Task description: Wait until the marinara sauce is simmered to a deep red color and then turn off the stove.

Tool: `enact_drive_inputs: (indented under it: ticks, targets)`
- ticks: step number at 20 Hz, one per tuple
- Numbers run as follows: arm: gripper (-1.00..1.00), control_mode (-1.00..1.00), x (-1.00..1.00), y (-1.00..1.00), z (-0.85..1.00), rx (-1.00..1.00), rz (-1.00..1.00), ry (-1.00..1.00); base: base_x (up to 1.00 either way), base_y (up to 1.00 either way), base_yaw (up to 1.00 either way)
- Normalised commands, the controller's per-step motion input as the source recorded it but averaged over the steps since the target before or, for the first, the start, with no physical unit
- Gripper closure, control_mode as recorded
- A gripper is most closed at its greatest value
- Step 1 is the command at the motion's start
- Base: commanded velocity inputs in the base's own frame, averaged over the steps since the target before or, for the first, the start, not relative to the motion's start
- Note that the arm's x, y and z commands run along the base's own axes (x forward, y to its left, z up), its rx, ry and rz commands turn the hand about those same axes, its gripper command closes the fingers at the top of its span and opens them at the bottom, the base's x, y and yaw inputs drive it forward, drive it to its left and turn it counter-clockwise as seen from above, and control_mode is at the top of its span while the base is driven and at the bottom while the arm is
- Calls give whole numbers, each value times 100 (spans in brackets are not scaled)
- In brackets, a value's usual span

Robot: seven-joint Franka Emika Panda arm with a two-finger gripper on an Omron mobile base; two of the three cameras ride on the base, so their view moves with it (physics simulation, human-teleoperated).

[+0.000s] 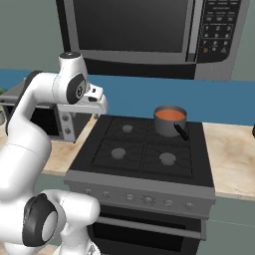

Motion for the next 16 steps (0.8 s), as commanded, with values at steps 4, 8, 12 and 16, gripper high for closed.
enact_drive_inputs:
  ticks: [4, 8, 12, 16]
  targets:
    - [-100, 100, 0, 0, 0, 0, 0, 0, 0, -2, 4]
    - [-100, 100, 0, 0, 0, 0, 0, 0, 0, 0, 0]
    - [-100, 100, 0, 0, 0, 0, 0, 0, 0, 0, 0]
    - [-100, 100, 0, 0, 0, 0, 0, 0, 0, 0, 0]
